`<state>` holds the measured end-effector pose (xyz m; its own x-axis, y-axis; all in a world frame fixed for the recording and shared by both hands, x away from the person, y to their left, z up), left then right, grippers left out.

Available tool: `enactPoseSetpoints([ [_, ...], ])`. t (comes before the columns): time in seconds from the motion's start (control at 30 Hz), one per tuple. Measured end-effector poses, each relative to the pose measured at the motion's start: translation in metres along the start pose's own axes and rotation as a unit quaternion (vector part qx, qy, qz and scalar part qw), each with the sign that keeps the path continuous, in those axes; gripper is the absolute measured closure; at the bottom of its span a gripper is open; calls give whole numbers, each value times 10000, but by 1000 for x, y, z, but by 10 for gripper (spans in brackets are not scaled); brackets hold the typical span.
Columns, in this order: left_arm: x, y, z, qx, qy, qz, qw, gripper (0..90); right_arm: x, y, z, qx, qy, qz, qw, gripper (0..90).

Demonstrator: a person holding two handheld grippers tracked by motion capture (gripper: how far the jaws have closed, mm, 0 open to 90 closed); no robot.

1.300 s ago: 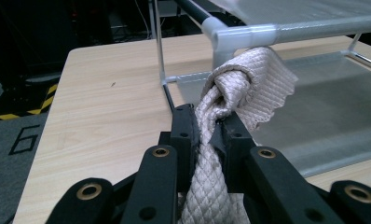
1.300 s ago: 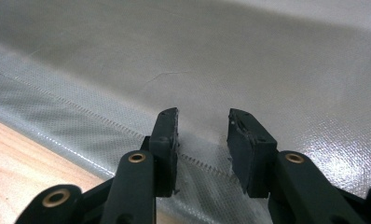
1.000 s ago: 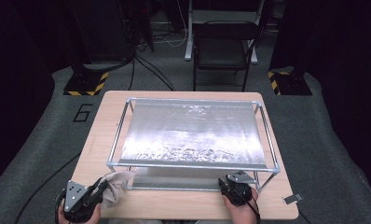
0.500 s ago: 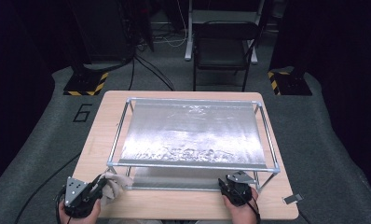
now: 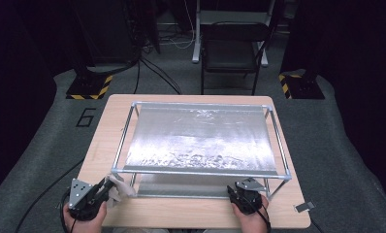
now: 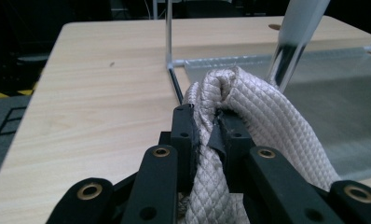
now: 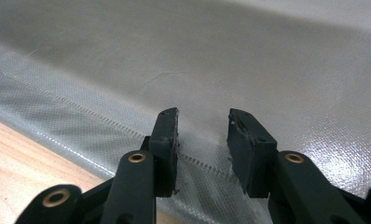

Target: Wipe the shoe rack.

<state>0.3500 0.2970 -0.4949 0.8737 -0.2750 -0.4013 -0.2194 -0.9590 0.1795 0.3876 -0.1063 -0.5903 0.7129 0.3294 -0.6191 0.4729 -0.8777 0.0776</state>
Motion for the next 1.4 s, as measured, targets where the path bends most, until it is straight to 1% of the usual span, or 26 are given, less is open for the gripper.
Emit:
enactPoseSetpoints([
  [0.03, 4, 0, 7, -32, -63, 41, 10000, 791, 0, 0, 0, -10, 4, 1, 10000, 634],
  [0.07, 7, 0, 10, -48, -99, 33, 9999, 791, 0, 0, 0, -10, 3, 2, 10000, 634],
  [0.1, 7, 0, 10, -48, -99, 33, 9999, 792, 0, 0, 0, -10, 3, 2, 10000, 634],
  [0.2, 13, -1, 21, -43, -221, 29, 9997, 792, 0, 0, 0, -12, 5, 1, 10000, 634],
  [0.27, 16, -2, 26, -110, -229, 58, 9997, 792, 0, 0, 0, -5, -1, 1, 10000, 634],
  [0.3, 16, -3, 27, -105, -272, 77, 9995, 792, 0, 0, 0, -5, -1, 1, 10000, 634],
  [0.37, 16, -3, 27, -122, -276, 88, 9995, 792, 0, 0, 0, -8, 0, -1, 10000, 635],
  [0.4, 16, -3, 25, -109, -227, 66, 9997, 792, 0, 0, 0, -7, 0, 0, 10000, 634],
  [0.43, 15, -2, 23, -92, -243, 86, 9996, 792, 0, 0, 0, -7, 0, 0, 10000, 634],
  [0.53, 9, 1, 10, -94, -79, 133, 9998, 792, 0, 0, 0, -7, 0, 0, 10000, 634],
  [0.57, 9, 1, 10, -94, -79, 133, 9998, 792, 0, 0, 0, -7, 0, 0, 10000, 634],
  [0.6, 4, 2, 3, -57, -24, 164, 9998, 792, 0, 0, 0, -8, 0, 0, 10000, 634],
  [0.63, 4, 2, 3, -57, -24, 164, 9998, 792, 0, 0, 0, -8, 0, 0, 10000, 634],
  [0.67, 0, 4, -6, -41, 66, 196, 9998, 792, 0, 0, 0, -5, 1, 0, 10000, 635],
  [0.7, 0, 4, -6, -41, 66, 196, 9998, 792, 0, 0, 0, -5, 1, 0, 10000, 635],
  [0.73, -5, 6, -14, -15, 171, 238, 9996, 792, 0, 0, 0, -9, 4, 1, 10000, 634],
  [0.77, -5, 6, -14, -15, 171, 238, 9996, 792, 0, 0, 0, -9, 4, 1, 10000, 634],
  [0.8, -8, 7, -20, 23, 239, 244, 9994, 792, 0, 0, 0, -6, 0, 0, 10000, 635],
  [0.83, -10, 7, -21, 45, 227, 253, 9994, 791, 0, 0, 0, -7, 1, 1, 10000, 634],
  [0.97, -10, 7, -22, 45, 227, 274, 9994, 792, 0, 0, 0, -7, 1, -1, 10000, 635],
  [1.07, -6, 5, -15, -13, 160, 295, 9994, 792, 0, 0, 0, -6, -2, 3, 10000, 634],
  [1.2, -1, 4, -9, -22, 114, 262, 9996, 792, 0, 0, 0, -9, -3, 3, 10000, 634],
  [1.23, 0, 4, -7, -27, 51, 276, 9996, 792, 0, 0, 0, -8, -2, 2, 10000, 634],
  [1.3, 2, 2, -3, -49, 13, 266, 9996, 792, 0, 0, 0, -9, -2, 3, 10000, 634],
  [1.37, 3, 2, 0, -69, -9, 264, 9996, 792, 0, 0, 0, -9, -3, 3, 10000, 635],
  [1.4, 2, 2, -1, -80, 22, 266, 9996, 792, 0, 0, 0, -10, -2, 3, 10000, 635],
])
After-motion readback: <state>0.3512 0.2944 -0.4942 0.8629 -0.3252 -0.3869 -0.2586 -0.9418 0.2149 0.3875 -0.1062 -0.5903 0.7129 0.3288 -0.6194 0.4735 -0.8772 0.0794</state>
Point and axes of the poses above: each handheld gripper's, and its own axes: x roughly forward along the jaws, z roughly out of its underside, y roughly to its right, the point moved 10 cm from there along x, roughly forward along the jaws, and after that the axes turned 7 degrees about -x, right-handed, at the moved point
